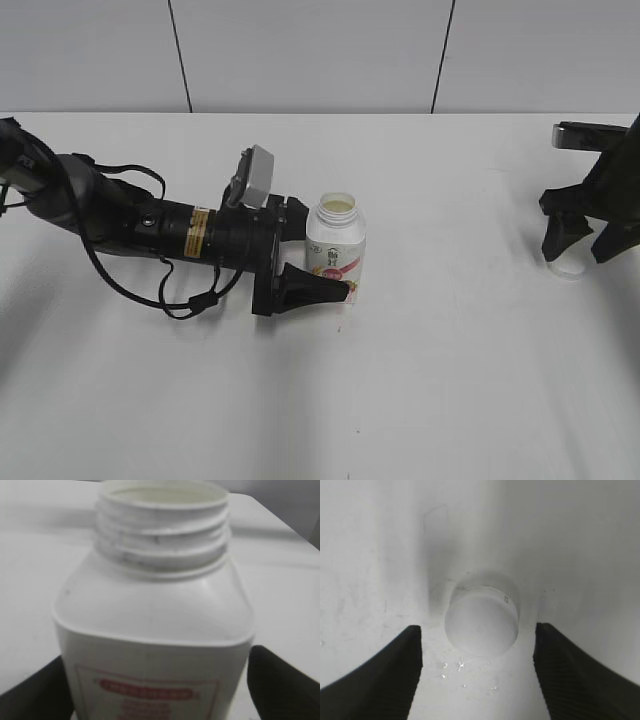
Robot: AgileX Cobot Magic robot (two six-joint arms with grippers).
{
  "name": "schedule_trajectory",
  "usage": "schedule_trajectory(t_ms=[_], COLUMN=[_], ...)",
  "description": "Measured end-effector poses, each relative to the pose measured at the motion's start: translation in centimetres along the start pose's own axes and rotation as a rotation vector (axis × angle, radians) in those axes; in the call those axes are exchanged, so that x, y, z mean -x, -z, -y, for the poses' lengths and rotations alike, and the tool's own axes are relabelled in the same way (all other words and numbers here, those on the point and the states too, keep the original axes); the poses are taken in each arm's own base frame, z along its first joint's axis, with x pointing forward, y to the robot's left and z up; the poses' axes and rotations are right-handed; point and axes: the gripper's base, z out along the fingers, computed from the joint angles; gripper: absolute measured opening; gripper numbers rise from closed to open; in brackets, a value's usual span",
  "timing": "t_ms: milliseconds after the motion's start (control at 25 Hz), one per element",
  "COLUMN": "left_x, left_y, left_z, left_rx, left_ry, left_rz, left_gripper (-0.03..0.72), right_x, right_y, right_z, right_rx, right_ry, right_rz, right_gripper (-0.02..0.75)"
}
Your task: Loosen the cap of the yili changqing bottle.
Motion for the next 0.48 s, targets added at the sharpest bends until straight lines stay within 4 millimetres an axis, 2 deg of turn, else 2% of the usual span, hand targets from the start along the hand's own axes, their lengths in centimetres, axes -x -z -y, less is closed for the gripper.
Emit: schedule_trajectory(t_ms=[320, 480], left_x=[0.7, 1.8], left_y=[0.2, 0.5], left_z=[-0.1, -0.2], left_rx=[0.01, 0.015], left_ry=[-0.014, -0.038], left_rz=[0.006, 0.013], left_gripper=[0.604, 0.596], right_x=[0.0, -0.2], right_y=[0.0, 0.4], right_z=[0.0, -0.2], right_rx=[0.001, 0.013], right_ry=[0.0, 0.001], right_rz=[-0.005, -0.036], right_gripper=[0.547, 0.547])
